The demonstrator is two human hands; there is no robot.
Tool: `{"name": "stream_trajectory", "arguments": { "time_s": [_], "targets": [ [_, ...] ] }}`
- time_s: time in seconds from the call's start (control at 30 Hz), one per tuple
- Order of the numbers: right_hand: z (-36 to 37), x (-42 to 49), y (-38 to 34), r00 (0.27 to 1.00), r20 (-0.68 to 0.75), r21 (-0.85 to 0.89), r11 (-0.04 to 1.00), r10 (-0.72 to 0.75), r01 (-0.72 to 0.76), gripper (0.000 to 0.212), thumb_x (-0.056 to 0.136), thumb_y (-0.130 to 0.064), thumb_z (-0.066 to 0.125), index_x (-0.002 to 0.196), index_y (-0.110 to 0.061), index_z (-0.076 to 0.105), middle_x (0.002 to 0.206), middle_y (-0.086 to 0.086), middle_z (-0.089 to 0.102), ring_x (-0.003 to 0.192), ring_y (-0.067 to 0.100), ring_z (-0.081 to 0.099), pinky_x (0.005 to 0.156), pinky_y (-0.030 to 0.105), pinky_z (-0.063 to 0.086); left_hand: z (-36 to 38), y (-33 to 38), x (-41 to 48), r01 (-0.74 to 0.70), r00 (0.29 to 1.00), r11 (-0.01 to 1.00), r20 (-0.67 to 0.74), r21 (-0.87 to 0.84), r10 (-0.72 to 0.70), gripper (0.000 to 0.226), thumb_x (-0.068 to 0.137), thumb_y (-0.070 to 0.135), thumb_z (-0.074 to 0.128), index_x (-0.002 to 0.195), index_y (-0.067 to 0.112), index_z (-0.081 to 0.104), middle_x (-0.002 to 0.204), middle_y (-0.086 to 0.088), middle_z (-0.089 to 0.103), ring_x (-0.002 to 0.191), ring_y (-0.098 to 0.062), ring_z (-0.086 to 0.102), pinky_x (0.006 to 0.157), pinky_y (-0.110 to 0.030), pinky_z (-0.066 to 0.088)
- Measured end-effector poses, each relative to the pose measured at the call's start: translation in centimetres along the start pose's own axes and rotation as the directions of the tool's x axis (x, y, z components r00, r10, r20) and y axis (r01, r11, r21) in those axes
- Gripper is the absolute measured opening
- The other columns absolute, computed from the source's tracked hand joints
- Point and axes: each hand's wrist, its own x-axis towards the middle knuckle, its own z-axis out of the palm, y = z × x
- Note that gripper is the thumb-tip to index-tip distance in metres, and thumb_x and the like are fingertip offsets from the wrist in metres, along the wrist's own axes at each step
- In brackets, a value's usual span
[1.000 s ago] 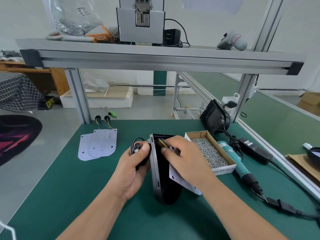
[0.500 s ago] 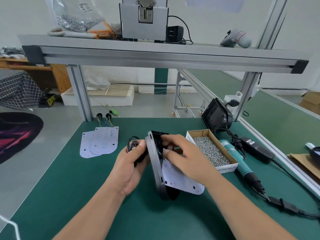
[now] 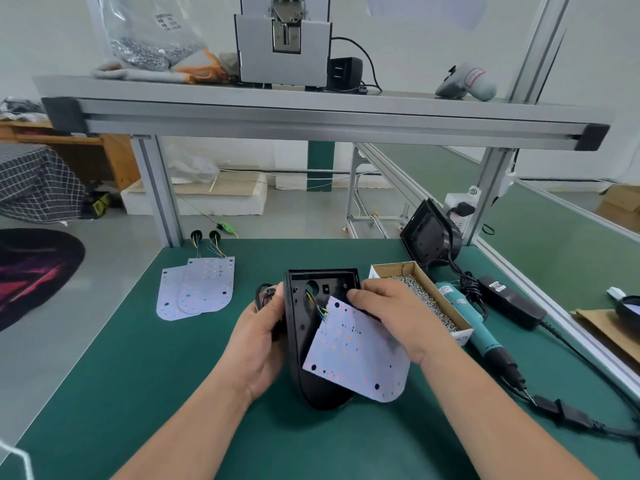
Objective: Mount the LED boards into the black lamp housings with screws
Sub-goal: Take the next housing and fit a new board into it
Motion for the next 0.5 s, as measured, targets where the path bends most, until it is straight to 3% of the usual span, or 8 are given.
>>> {"name": "stream_trajectory", "arguments": {
  "time_s": [0.07, 0.13, 0.23, 0.33, 0.43, 0.5],
  "targets": [
    [-0.7, -0.2, -0.3, 0.999, 0.034, -0.017, 1.000, -0.012, 0.013, 0.038, 0.089, -0.036, 0.073, 0.060, -0.022, 0.052, 0.063, 0.002, 0.048, 0.057, 0.017, 0.044, 0.057, 0.029, 0.033, -0.1, 0.1, 0.2, 0.010, 1.000, 1.000, -0.017, -0.004, -0.010, 0.050, 0.099, 0.046, 0.063, 0.122, 0.003, 0.076, 0.130, -0.024, 0.073, 0.118, -0.038, 0.072, 0.092, -0.045, 0.062],
    [-1.0, -0.2, -0.2, 0.997, 0.074, 0.015, 1.000, 0.000, -0.002, 0.038, 0.095, -0.027, 0.073, 0.060, -0.022, 0.059, 0.065, 0.003, 0.057, 0.060, 0.017, 0.052, 0.058, 0.029, 0.039, -0.3, 0.1, 0.4, -0.021, 0.999, 1.000, -0.035, 0.003, 0.021, 0.047, 0.102, 0.042, 0.063, 0.122, 0.001, 0.075, 0.127, -0.024, 0.073, 0.117, -0.040, 0.072, 0.093, -0.047, 0.062],
    [-0.9, -0.4, -0.2, 0.995, 0.098, 0.033, 0.999, 0.019, -0.022, 0.031, 0.096, -0.025, 0.071, 0.066, -0.023, 0.066, 0.073, 0.005, 0.064, 0.069, 0.019, 0.058, 0.068, 0.034, 0.042, -0.4, -0.1, 0.6, -0.077, 0.994, 0.991, -0.072, 0.110, 0.086, 0.021, 0.105, 0.023, 0.065, 0.096, 0.011, 0.080, 0.101, -0.016, 0.079, 0.089, -0.032, 0.077, 0.073, -0.038, 0.063],
    [-0.5, -0.8, -0.3, 0.994, 0.111, 0.040, 0.999, 0.019, -0.024, 0.025, 0.089, -0.037, 0.068, 0.072, -0.021, 0.063, 0.076, 0.004, 0.060, 0.072, 0.019, 0.055, 0.072, 0.036, 0.040, -0.4, -0.3, 0.4, -0.150, 0.980, 0.939, -0.082, 0.310, 0.183, 0.018, 0.086, 0.016, 0.073, 0.070, 0.024, 0.069, 0.073, -0.001, 0.070, 0.065, -0.019, 0.061, 0.059, -0.030, 0.052],
    [0.3, -0.9, -0.1, 0.997, 0.069, 0.041, 0.999, 0.018, -0.021, 0.043, 0.088, -0.043, 0.065, 0.085, -0.001, 0.055, 0.079, 0.008, 0.055, 0.074, 0.021, 0.052, 0.074, 0.039, 0.037, -0.4, -0.1, 0.1, -0.141, 0.983, 0.923, -0.064, 0.358, 0.174, 0.014, 0.071, 0.029, 0.080, 0.068, 0.027, 0.066, 0.071, 0.000, 0.067, 0.064, -0.016, 0.058, 0.063, -0.032, 0.050],
    [0.7, -0.9, -0.1, 0.999, 0.036, 0.055, 0.998, 0.012, -0.014, 0.048, 0.088, -0.045, 0.062, 0.091, 0.003, 0.055, 0.080, 0.009, 0.055, 0.074, 0.021, 0.053, 0.075, 0.039, 0.037, 0.1, -0.3, -0.2, -0.086, 0.992, 0.937, -0.058, 0.338, 0.112, 0.027, 0.062, 0.036, 0.083, 0.078, 0.020, 0.069, 0.081, -0.007, 0.070, 0.074, -0.020, 0.060, 0.074, -0.039, 0.052]
  ]
}}
